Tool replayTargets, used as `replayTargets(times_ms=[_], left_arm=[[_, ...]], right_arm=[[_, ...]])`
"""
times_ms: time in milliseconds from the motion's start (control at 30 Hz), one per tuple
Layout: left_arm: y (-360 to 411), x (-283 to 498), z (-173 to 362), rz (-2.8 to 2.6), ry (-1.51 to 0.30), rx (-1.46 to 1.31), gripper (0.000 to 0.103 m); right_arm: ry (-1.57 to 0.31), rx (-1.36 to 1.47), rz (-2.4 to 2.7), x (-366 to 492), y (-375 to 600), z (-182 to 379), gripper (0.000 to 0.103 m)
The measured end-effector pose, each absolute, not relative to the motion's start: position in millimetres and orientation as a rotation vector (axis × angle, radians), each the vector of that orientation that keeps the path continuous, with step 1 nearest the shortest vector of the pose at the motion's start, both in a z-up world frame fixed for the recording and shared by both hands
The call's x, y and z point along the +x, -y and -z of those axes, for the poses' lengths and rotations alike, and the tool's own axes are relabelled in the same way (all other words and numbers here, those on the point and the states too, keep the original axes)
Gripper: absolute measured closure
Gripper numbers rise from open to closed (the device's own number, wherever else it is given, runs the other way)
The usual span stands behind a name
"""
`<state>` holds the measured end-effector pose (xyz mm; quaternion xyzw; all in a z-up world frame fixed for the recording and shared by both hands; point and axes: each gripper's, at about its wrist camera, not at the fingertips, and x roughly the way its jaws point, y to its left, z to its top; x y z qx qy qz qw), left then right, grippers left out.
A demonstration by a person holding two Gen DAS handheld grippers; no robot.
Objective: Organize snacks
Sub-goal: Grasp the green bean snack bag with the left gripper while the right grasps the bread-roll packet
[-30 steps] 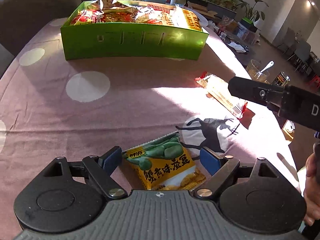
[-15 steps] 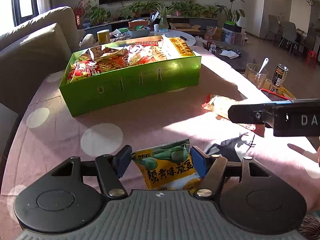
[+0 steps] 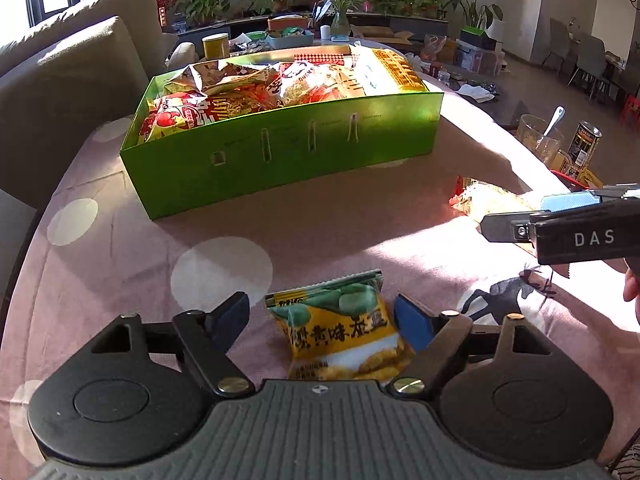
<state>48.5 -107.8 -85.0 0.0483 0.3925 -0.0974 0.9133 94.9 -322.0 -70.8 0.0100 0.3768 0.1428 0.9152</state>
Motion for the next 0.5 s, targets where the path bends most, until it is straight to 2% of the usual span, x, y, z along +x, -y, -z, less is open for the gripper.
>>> replayTargets(times_ms=[300, 400, 500], left_arm=[[118, 41, 90, 0.204, -0.822, 0.146, 0.017], [117, 44, 93, 0.186, -0.834, 0.133, 0.019], [114, 46, 94, 0.193, -0.840, 0.105, 0.026]], right_arm=[[-0.801, 0.029, -0.265, 105, 327, 80, 0.029], [-0.799, -0.005, -0.251, 106, 324, 82, 0.029], [-0.787, -0.062, -0.223, 104, 319, 81, 0.029]])
